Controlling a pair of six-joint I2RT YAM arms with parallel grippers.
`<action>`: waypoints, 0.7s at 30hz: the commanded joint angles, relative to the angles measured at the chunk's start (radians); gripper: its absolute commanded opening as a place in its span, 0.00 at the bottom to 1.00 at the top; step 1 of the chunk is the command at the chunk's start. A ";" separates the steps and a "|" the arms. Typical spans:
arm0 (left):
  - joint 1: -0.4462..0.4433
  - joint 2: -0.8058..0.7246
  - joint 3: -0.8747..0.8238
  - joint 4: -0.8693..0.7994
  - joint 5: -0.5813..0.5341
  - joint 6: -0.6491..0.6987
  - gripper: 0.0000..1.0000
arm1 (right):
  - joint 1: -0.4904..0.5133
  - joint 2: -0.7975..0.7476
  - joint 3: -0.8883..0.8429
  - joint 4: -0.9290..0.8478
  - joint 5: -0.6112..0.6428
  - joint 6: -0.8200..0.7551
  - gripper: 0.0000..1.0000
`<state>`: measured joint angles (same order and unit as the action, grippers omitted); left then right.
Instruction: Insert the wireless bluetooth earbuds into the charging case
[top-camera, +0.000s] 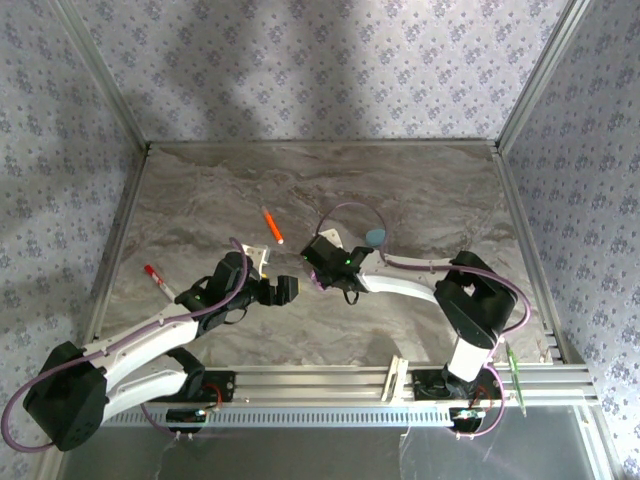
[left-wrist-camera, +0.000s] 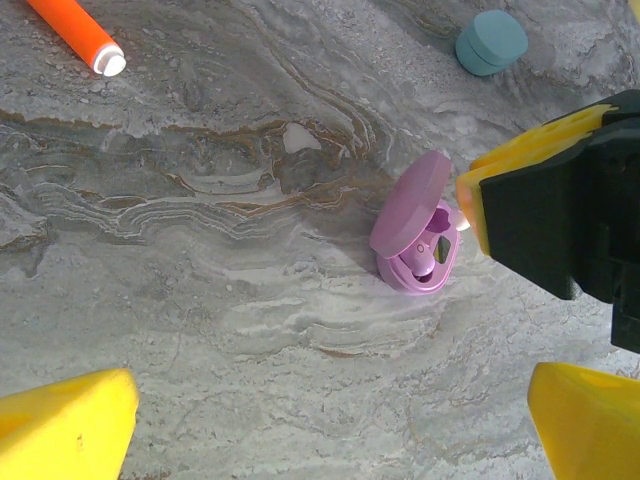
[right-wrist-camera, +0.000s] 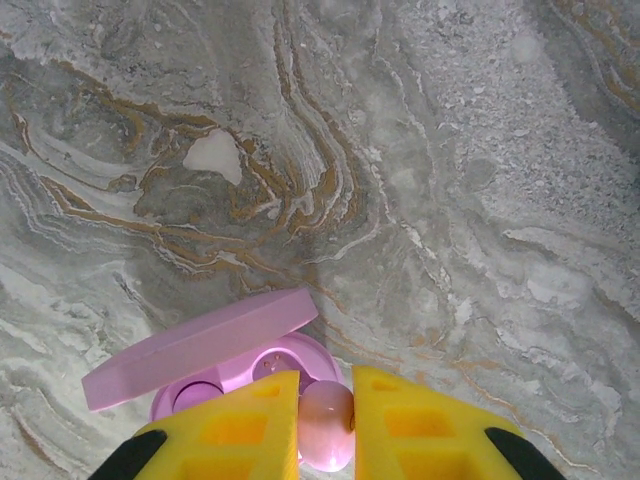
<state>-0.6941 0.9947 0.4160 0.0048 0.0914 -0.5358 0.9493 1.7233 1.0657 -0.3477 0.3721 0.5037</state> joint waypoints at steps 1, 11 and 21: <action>-0.005 -0.025 0.017 0.023 -0.010 0.003 1.00 | 0.011 0.018 0.025 -0.010 0.040 -0.011 0.18; -0.005 -0.025 0.015 0.021 -0.010 0.003 1.00 | 0.023 0.041 0.033 -0.012 0.059 -0.013 0.19; -0.006 -0.026 0.015 0.022 -0.010 0.003 1.00 | 0.039 0.051 0.035 -0.020 0.087 -0.014 0.19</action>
<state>-0.6941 0.9871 0.4160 0.0048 0.0887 -0.5358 0.9771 1.7550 1.0725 -0.3485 0.4210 0.4995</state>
